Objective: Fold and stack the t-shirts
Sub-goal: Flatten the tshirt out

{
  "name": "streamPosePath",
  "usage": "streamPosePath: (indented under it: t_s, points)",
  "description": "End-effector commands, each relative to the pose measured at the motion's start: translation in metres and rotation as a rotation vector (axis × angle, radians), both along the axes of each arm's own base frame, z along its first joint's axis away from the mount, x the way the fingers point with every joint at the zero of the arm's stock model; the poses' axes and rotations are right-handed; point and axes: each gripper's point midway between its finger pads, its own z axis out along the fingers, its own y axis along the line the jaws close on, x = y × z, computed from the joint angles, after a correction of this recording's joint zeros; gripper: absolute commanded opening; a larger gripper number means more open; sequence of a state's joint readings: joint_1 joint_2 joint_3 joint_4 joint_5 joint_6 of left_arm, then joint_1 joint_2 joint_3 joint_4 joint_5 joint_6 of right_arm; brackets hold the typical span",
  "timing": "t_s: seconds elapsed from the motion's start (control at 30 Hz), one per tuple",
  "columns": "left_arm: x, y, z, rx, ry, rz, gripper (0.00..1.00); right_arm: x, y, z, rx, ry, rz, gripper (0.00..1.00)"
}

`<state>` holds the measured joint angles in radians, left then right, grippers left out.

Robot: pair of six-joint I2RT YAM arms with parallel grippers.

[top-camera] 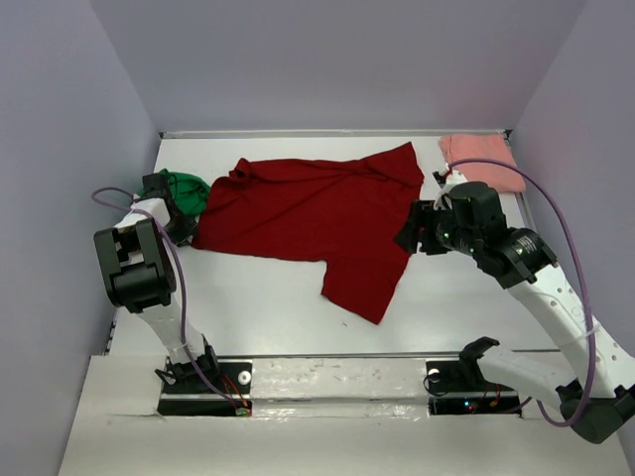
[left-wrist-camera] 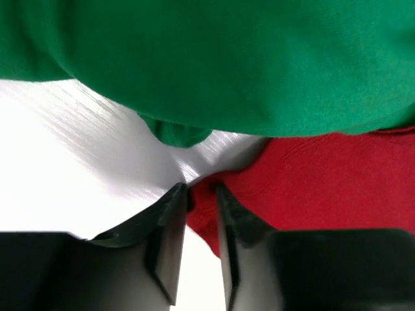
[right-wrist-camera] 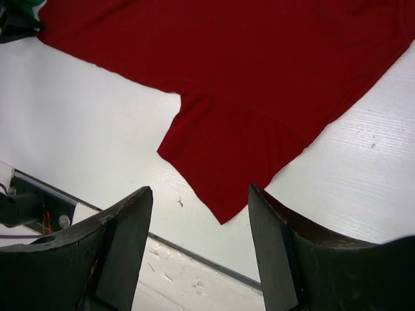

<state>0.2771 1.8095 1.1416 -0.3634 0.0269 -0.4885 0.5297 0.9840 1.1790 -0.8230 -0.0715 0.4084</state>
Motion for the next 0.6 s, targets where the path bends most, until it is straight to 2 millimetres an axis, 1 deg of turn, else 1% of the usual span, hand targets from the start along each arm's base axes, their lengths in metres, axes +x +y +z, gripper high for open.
streamPosePath:
  t_s: [0.0,0.03,0.13,0.17,0.2,0.23,0.27,0.33,0.4,0.43,0.47,0.5,0.53,0.57]
  points:
    - [-0.003,-0.002,-0.001,-0.024,0.010,-0.003,0.31,0.019,-0.018,-0.008,-0.056,-0.020,-0.141,0.66]
    - [-0.003,-0.003,0.000,-0.024,0.009,-0.006,0.27,0.026,-0.025,-0.022,-0.103,0.007,-0.197,0.66]
    - [-0.005,-0.004,-0.001,-0.028,0.011,-0.005,0.18,0.031,-0.031,-0.050,-0.166,0.077,-0.245,0.66]
    - [-0.006,-0.004,0.000,-0.027,0.011,-0.004,0.07,0.033,-0.033,-0.069,-0.208,0.119,-0.262,0.66]
    - [-0.007,-0.004,0.000,-0.029,0.012,-0.005,0.01,0.033,-0.033,-0.078,-0.216,0.146,-0.270,0.66]
    - [-0.008,-0.005,0.001,-0.030,0.010,-0.005,0.00,0.032,-0.031,-0.086,-0.207,0.176,-0.285,0.65]
    - [-0.009,-0.007,0.002,-0.036,0.008,-0.008,0.00,0.027,-0.031,-0.101,-0.199,0.208,-0.299,0.65]
    - [-0.011,-0.008,0.009,-0.034,-0.013,-0.010,0.00,0.017,-0.025,-0.115,-0.173,0.245,-0.286,0.65]
    - [-0.014,-0.006,0.015,-0.014,-0.024,-0.005,0.00,0.003,-0.012,-0.124,-0.122,0.284,-0.234,0.65]
    - [-0.014,-0.005,0.020,-0.006,-0.037,-0.003,0.00,-0.008,-0.009,-0.134,-0.117,0.320,-0.217,0.65]
    - [-0.016,-0.005,0.027,0.005,-0.056,0.001,0.00,-0.023,0.000,-0.143,-0.125,0.348,-0.191,0.67]
    - [-0.016,-0.004,0.031,0.010,-0.068,0.004,0.00,-0.029,0.008,-0.142,-0.122,0.351,-0.164,0.68]
    - [-0.016,-0.005,0.035,0.015,-0.078,0.001,0.00,-0.037,0.013,-0.147,-0.129,0.368,-0.152,0.70]
    - [-0.017,-0.008,0.043,0.029,-0.099,-0.002,0.00,-0.049,0.024,-0.157,-0.130,0.393,-0.116,0.72]
